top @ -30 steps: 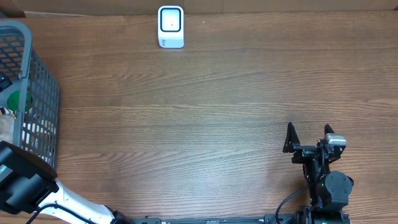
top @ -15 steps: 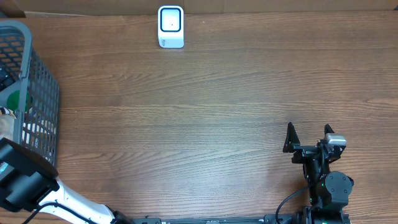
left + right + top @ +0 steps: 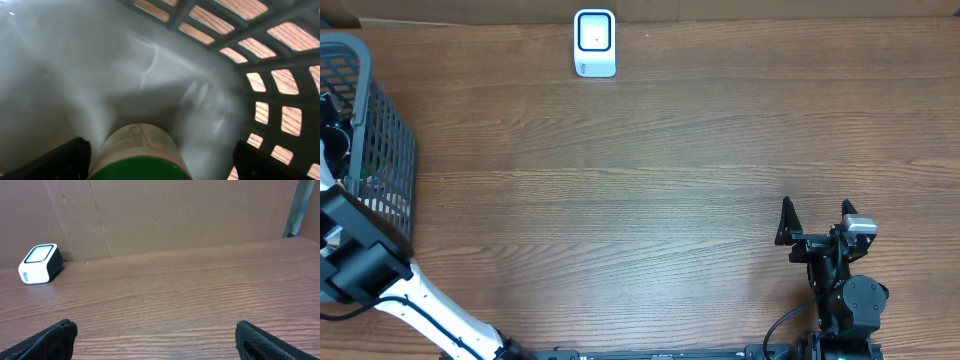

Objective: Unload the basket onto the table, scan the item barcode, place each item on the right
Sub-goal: 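Grasp the green-lidded jar in the basket with the left gripper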

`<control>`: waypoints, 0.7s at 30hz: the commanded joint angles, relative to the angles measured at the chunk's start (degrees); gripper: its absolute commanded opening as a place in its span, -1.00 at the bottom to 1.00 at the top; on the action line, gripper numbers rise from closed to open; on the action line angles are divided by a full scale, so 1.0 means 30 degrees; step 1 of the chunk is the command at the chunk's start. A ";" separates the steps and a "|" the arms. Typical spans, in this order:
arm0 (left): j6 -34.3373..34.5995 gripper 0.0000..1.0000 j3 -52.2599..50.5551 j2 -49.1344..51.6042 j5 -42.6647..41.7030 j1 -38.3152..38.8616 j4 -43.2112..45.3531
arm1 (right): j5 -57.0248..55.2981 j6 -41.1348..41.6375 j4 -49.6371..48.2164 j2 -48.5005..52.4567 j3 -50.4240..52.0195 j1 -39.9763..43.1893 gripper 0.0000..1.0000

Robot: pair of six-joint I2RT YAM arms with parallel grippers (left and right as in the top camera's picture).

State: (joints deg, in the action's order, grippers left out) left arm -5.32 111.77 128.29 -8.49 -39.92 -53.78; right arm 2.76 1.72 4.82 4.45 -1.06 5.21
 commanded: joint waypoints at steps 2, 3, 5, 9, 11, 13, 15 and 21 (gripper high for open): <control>0.0051 0.79 -0.0029 0.0204 0.0998 -0.0015 -0.0146 | -0.0058 -0.0007 -0.0051 -0.0102 0.0189 0.0073 1.00; 0.0197 0.75 -0.0029 0.0197 0.1071 -0.0066 -0.0175 | -0.0058 -0.0007 -0.0051 -0.0102 0.0189 0.0073 1.00; 0.0342 0.67 -0.0022 0.0189 0.1064 -0.0124 -0.0306 | -0.0058 -0.0007 -0.0051 -0.0102 0.0189 0.0073 1.00; 0.0503 0.39 -0.0007 0.0124 0.1064 -0.0153 -0.0583 | -0.0058 -0.0007 -0.0051 -0.0102 0.0189 0.0073 1.00; 0.0510 0.28 0.0160 0.0080 0.1064 -0.0153 -0.0721 | -0.0058 -0.0007 -0.0051 -0.0102 0.0189 0.0073 0.99; 0.0561 0.19 0.0517 0.0051 0.1056 -0.0153 -0.0998 | -0.0058 -0.0007 -0.0051 -0.0102 0.0189 0.0073 1.00; 0.0576 0.11 0.1209 0.0051 0.1049 -0.0153 -0.1508 | -0.0058 -0.0007 -0.0051 -0.0102 0.0189 0.0073 1.00; 0.1457 -0.08 0.4503 0.0051 0.1049 -0.0153 -0.3402 | -0.0058 0.0000 -0.0051 -0.0102 0.0189 0.0073 1.00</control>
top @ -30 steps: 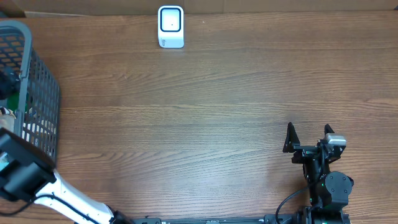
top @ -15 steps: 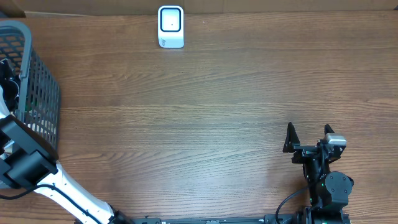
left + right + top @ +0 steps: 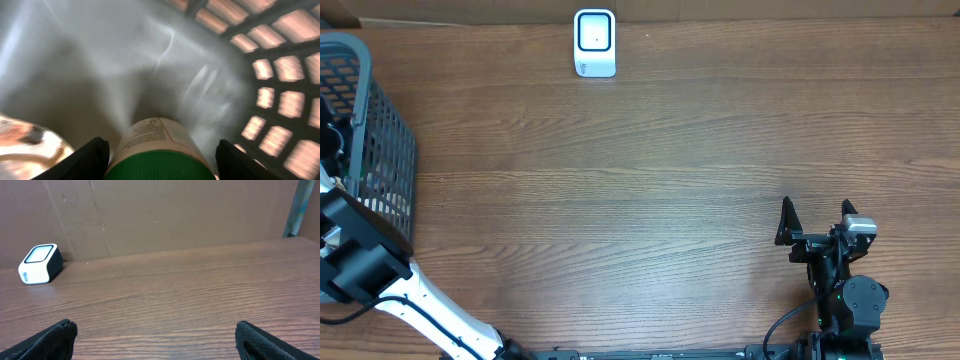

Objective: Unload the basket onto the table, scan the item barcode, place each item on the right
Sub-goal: 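Grasp the green-lidded jar in the basket with the left gripper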

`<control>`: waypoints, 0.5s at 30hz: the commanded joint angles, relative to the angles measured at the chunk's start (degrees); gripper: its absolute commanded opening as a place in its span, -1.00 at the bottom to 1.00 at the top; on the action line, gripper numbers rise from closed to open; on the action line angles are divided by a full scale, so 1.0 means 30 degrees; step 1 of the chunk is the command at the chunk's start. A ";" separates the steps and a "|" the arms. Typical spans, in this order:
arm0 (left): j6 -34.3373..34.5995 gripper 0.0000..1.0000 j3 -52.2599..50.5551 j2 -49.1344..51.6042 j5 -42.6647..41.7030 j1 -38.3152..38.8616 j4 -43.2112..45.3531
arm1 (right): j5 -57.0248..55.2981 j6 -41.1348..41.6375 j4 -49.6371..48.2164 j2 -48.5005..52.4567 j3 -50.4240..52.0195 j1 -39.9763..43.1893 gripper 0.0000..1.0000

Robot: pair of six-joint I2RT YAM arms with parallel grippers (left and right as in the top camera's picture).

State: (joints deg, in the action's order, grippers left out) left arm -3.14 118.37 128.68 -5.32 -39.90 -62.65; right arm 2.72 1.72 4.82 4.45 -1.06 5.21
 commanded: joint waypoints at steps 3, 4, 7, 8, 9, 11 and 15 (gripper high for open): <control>0.1275 -0.12 0.4342 -0.0124 -0.0007 -0.0160 -0.1559 | -0.0044 -0.0007 -0.0051 -0.0102 0.0189 0.0073 1.00; 0.1552 -0.13 0.5093 -0.0219 -0.0015 -0.0160 -0.1945 | -0.0044 -0.0007 -0.0058 -0.0102 0.0189 0.0073 1.00; 0.2120 -0.14 0.6856 -0.0816 -0.0095 -0.0160 -0.2718 | -0.0044 -0.0007 -0.0051 -0.0102 0.0189 0.0073 1.00; 0.2215 -0.14 0.7337 -0.1122 -0.0131 -0.0160 -0.2936 | -0.0044 -0.0007 -0.0051 -0.0102 0.0189 0.0073 1.00; 0.2208 -0.15 0.7774 -0.1479 -0.0299 -0.0146 -0.3126 | -0.0044 -0.0007 -0.0051 -0.0102 0.0189 0.0073 0.99; 0.2208 -0.15 0.8459 -0.2419 -0.0678 -0.0109 -0.3388 | -0.0044 -0.0007 -0.0051 -0.0102 0.0189 0.0073 1.00; 0.2208 -0.15 0.8837 -0.4838 -0.1537 -0.0080 -0.3475 | -0.0044 -0.0007 -0.0051 -0.0102 0.0189 0.0073 1.00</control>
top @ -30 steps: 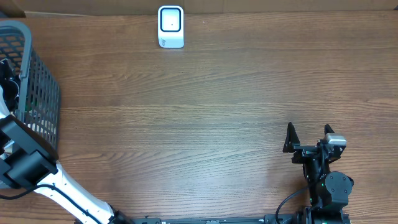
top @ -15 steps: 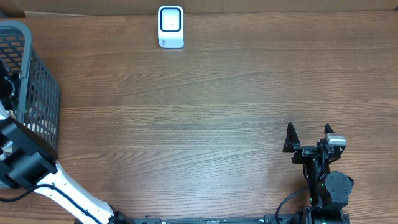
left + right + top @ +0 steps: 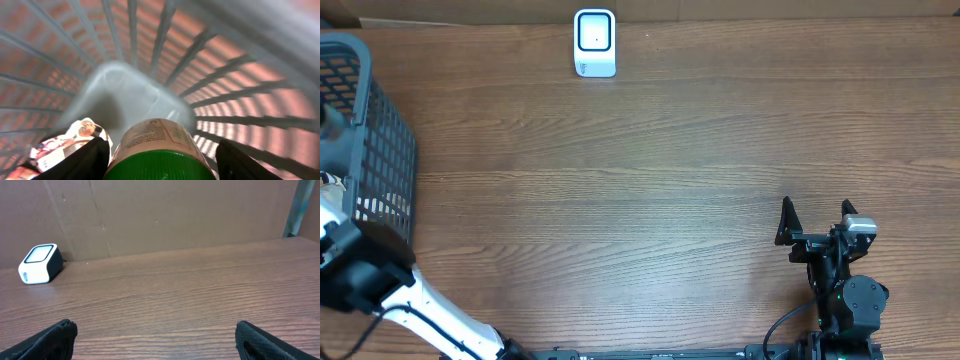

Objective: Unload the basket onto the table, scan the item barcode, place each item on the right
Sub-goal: 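Grasp the green-lidded jar in the basket with the left gripper, then carry the jar out and set it on the table near the scanner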

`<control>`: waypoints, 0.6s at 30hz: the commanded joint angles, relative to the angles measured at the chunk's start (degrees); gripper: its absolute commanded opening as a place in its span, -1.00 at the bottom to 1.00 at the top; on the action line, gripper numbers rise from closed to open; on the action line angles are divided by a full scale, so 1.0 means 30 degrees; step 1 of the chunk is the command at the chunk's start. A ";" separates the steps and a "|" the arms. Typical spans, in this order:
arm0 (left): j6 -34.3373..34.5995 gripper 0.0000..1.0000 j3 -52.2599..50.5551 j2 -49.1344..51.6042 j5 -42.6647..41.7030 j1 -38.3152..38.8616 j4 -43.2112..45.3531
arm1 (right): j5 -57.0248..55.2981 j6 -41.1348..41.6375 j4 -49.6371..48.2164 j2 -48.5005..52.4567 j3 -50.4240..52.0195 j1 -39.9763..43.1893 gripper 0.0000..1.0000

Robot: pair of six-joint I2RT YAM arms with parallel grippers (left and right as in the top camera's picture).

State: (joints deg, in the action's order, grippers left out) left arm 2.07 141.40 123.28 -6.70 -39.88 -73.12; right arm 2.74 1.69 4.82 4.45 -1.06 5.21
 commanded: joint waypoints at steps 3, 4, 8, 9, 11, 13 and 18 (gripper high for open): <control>0.0481 -0.16 0.1158 -0.5056 -0.1916 -0.0015 -0.0095 | -0.0051 0.0000 -0.0051 -0.0102 0.0189 0.0073 1.00; 0.0474 -0.16 0.1158 -0.5625 -0.2157 0.0073 -0.0175 | -0.0051 0.0007 -0.0051 -0.0102 0.0189 0.0073 1.00; 0.0721 -0.17 0.1158 -0.7643 -0.2922 0.0911 -0.0816 | -0.0051 0.0000 -0.0051 -0.0102 0.0189 0.0073 1.00; 0.0823 -0.18 0.1158 -0.8065 -0.3031 0.1362 -0.1071 | -0.0051 0.0000 -0.0051 -0.0102 0.0189 0.0073 1.00; 0.0823 -0.18 0.1158 -0.8684 -0.3162 0.2492 -0.1588 | -0.0051 0.0000 -0.0051 -0.0102 0.0189 0.0073 1.00; 0.0816 -0.18 0.1158 -0.9012 -0.3155 0.3847 -0.2055 | -0.0051 0.0000 -0.0051 -0.0102 0.0189 0.0073 1.00; 0.0772 -0.17 0.1086 -0.8816 -0.3053 0.8123 -0.3708 | -0.0051 0.0000 -0.0051 -0.0102 0.0189 0.0073 1.00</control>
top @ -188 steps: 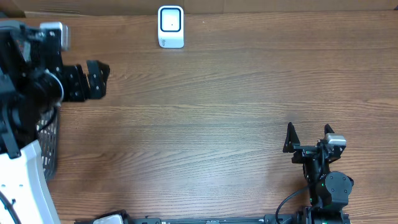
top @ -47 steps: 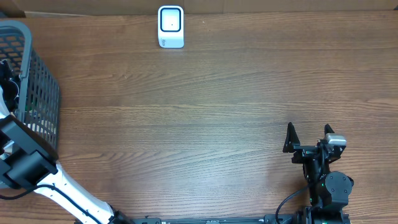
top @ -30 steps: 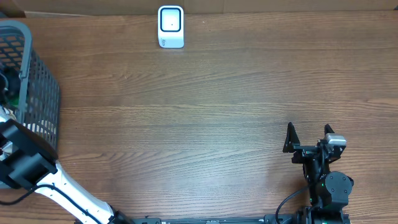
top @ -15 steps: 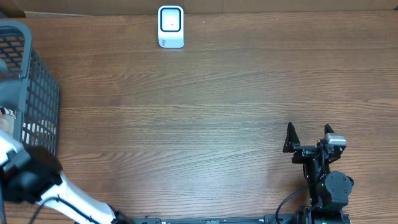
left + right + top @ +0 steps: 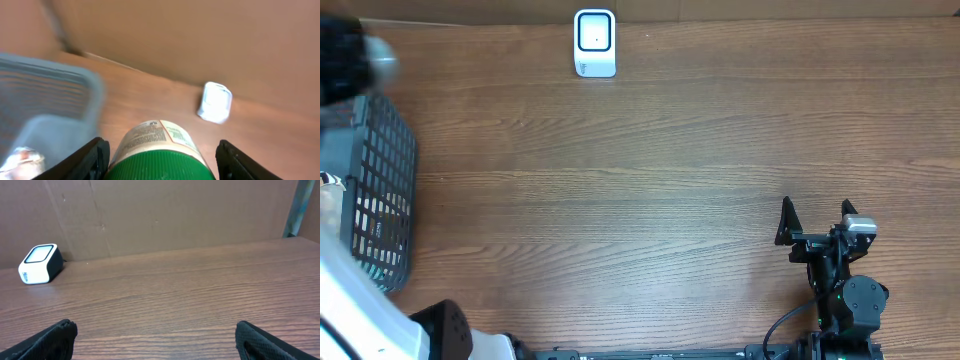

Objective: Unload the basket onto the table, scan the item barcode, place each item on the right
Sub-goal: 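Carry the jar out and set it on the table near the scanner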

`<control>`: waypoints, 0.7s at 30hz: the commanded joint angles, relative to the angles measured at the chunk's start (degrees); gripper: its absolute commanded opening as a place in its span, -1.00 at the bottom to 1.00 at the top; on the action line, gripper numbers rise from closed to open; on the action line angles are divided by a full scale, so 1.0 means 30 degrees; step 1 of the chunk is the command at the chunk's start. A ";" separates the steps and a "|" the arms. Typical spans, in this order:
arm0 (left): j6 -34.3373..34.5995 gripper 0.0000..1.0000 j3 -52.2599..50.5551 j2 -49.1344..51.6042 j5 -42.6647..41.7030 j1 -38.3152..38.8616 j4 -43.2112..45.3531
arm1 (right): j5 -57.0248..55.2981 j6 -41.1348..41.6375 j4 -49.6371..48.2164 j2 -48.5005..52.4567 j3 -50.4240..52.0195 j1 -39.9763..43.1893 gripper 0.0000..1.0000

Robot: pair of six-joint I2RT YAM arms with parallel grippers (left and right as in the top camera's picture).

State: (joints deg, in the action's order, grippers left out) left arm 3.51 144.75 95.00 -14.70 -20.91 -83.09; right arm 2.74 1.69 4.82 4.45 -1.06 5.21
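Note:
My left gripper (image 5: pixel 159 162) is shut on a cream jar with a green lid (image 5: pixel 160 150), which I see lid-first and which is raised above the basket's rim. In the overhead view that arm is a dark blur at the far left corner (image 5: pixel 348 48). The white barcode scanner (image 5: pixel 594 42) stands at the table's far edge and also shows beyond the jar (image 5: pixel 215 102). My right gripper (image 5: pixel 815 225) rests open near the front right with nothing in it, and the scanner (image 5: pixel 40 263) lies far off to its left.
A grey wire basket (image 5: pixel 375 170) stands at the left edge of the table, and a wrapped item (image 5: pixel 17 159) lies in its bottom. A brown cardboard wall (image 5: pixel 175 215) runs along the far edge behind the scanner.
My left gripper with the jar was inside the basket, among its bars. Now it is above the rim, facing the table and the scanner. The right arm has not moved.
My left gripper stood open round the green-lidded jar at the basket's bottom. Then it was shut on the jar, then higher among the basket's bars with the jar. Now the jar is out above the rim. The right gripper stayed open and still throughout.

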 commanded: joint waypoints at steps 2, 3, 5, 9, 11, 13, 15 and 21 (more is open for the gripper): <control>0.0262 -0.18 -0.0211 0.0911 -0.0270 0.3264 -0.1035 | -0.0051 0.0000 -0.0051 -0.0102 0.0189 0.0073 1.00; 0.0262 -0.18 -0.0357 0.1078 -0.0182 0.3971 -0.1311 | -0.0051 0.0000 -0.0051 -0.0102 0.0189 0.0073 1.00; 0.0262 -0.19 -0.0765 0.1494 0.0095 0.5355 -0.1960 | -0.0051 0.0000 -0.0051 -0.0102 0.0189 0.0073 1.00; 0.0262 -0.22 -0.1734 0.2754 0.0080 0.7963 -0.2739 | -0.0051 0.0000 -0.0051 -0.0102 0.0189 0.0073 1.00; 0.0270 -0.24 -0.2295 0.3585 0.0080 0.9326 -0.2761 | -0.0051 0.0000 -0.0051 -0.0102 0.0189 0.0073 1.00; 0.0270 -0.27 -0.2798 0.4517 0.0095 1.0688 -0.2761 | -0.0051 0.0007 -0.0051 -0.0102 0.0189 0.0073 0.99; 0.0459 -0.29 -0.3373 0.5442 0.0087 1.1883 -0.2521 | -0.0051 0.0000 -0.0051 -0.0102 0.0189 0.0073 0.99; 0.0933 -0.32 -0.4357 0.8444 0.0102 1.5089 -0.0736 | -0.0051 0.0000 -0.0051 -0.0102 0.0189 0.0073 1.00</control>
State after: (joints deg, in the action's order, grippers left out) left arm 4.62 132.16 117.51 -14.31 20.82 -86.28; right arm 2.74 1.72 4.80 4.45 -1.06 5.21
